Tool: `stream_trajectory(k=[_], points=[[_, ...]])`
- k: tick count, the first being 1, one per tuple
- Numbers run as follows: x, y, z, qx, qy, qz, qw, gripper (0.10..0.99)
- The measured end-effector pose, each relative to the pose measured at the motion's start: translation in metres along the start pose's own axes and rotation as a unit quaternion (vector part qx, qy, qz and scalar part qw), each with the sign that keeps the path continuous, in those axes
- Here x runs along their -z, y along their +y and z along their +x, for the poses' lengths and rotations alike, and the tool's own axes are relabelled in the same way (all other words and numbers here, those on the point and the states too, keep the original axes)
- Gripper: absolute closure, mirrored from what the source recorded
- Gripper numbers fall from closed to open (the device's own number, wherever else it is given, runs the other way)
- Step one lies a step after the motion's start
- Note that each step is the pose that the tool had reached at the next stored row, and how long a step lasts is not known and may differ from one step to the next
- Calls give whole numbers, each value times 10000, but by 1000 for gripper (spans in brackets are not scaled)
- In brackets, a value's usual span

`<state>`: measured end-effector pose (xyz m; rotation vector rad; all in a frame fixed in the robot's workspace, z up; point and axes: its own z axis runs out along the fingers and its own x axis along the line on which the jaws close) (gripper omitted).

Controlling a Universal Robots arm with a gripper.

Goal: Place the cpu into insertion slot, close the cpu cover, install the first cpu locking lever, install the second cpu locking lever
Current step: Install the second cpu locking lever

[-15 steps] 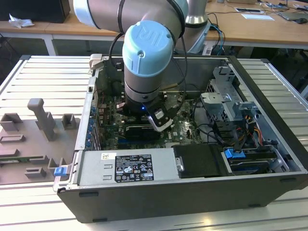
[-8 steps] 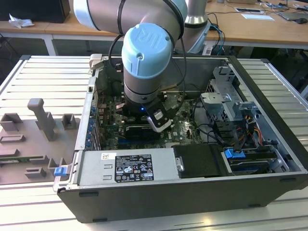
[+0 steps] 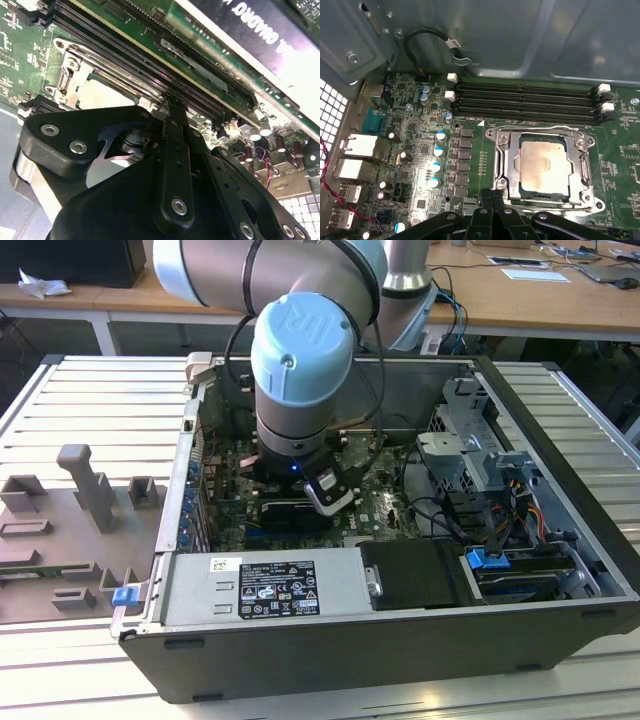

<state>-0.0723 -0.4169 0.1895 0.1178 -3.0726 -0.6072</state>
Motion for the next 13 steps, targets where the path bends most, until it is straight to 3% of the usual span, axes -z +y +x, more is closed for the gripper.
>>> stream_trajectory(k=[6, 13], points=[[10, 5, 6, 0, -1, -3, 10000, 980], [152, 64, 5, 0, -1, -3, 10000, 980]])
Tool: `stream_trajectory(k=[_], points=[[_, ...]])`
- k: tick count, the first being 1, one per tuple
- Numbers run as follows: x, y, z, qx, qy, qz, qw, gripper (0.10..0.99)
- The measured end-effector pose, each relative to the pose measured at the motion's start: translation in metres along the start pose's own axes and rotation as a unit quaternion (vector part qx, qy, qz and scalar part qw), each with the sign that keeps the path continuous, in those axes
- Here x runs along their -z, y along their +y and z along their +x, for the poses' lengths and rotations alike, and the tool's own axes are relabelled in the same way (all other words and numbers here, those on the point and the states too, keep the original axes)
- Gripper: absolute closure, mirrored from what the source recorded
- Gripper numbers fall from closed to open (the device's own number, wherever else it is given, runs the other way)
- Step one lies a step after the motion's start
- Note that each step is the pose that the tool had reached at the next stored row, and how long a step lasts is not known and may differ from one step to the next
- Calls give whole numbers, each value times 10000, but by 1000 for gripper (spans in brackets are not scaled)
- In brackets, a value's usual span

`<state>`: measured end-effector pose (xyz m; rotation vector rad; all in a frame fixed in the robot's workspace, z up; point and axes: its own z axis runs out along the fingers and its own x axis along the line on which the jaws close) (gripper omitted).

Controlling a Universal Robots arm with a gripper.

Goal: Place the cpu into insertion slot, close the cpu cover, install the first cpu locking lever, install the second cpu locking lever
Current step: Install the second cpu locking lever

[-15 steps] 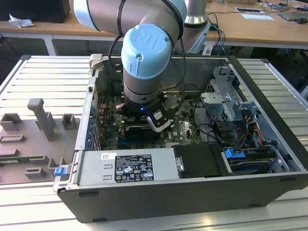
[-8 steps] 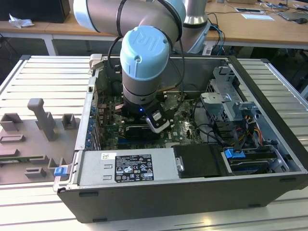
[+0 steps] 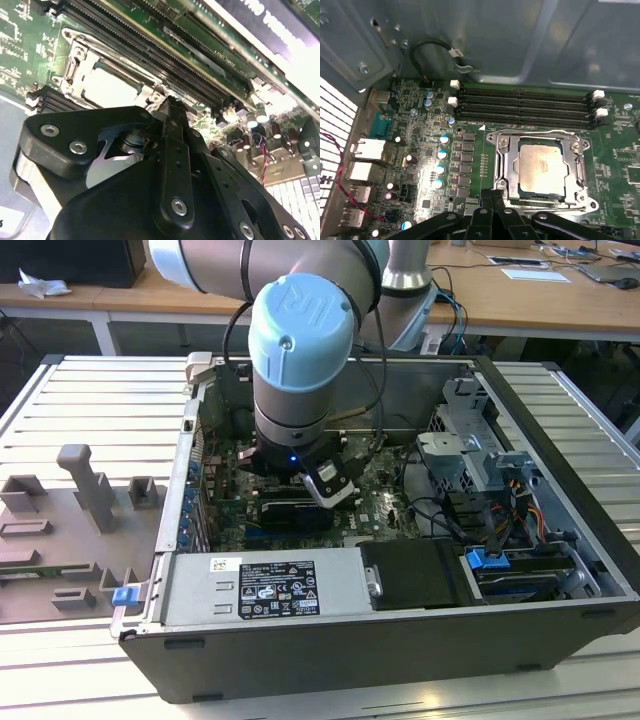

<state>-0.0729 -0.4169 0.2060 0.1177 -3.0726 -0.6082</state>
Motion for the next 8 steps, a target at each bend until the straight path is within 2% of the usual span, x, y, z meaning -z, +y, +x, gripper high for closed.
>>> stream_trajectory(k=[5, 8], points=[[70, 29, 0, 0, 0, -4, 10000, 980], [79, 32, 0, 0, 0, -5, 10000, 980]])
